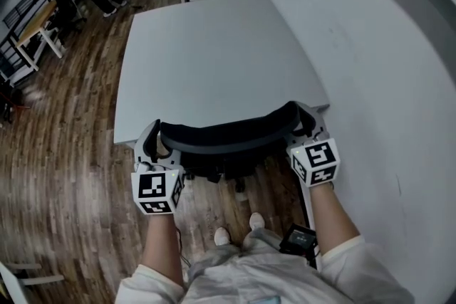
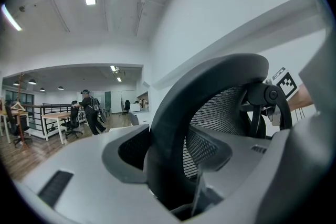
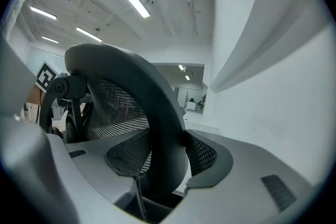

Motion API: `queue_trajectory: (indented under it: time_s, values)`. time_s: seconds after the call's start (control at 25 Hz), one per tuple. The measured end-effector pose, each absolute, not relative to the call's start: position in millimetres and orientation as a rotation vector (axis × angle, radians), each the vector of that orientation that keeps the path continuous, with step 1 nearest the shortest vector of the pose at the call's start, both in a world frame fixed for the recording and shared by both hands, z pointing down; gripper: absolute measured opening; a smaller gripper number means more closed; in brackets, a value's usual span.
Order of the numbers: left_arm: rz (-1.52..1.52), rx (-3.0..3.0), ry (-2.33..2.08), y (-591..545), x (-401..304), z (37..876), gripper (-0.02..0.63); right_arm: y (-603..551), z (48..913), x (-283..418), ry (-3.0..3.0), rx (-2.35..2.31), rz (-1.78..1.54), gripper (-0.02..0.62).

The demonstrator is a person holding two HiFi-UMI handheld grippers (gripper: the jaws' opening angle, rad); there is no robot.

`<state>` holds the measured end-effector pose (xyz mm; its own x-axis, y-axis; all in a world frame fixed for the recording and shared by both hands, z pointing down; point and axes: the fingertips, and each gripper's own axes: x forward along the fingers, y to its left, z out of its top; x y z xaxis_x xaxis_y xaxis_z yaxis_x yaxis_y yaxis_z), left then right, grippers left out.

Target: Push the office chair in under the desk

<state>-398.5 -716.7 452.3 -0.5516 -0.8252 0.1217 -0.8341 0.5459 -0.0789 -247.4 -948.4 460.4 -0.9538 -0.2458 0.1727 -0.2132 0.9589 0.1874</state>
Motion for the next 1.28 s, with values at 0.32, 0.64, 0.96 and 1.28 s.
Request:
queue_trajectory:
  time_s: [0.32, 0.64, 0.96, 1.28]
  values:
    - [0.198, 1.418, -2.718, -738, -424, 451, 0.216, -973, 460, -280, -2.924, 0.299, -0.244, 0.221]
    - [0.197, 1.399, -2.729, -756, -454, 452, 0.216, -993, 460, -313, -2.915, 0.279, -0.242, 0.221]
    - [0.236, 1.427, -2.724, -754, -480, 453, 0.216, -985, 460, -328, -2.896, 0.347, -0.262, 0.221]
    - [0.237, 1.424, -2.712, -755, -478, 453, 0.216, -986, 461, -327, -2.897, 0.332, -0.24, 0.219]
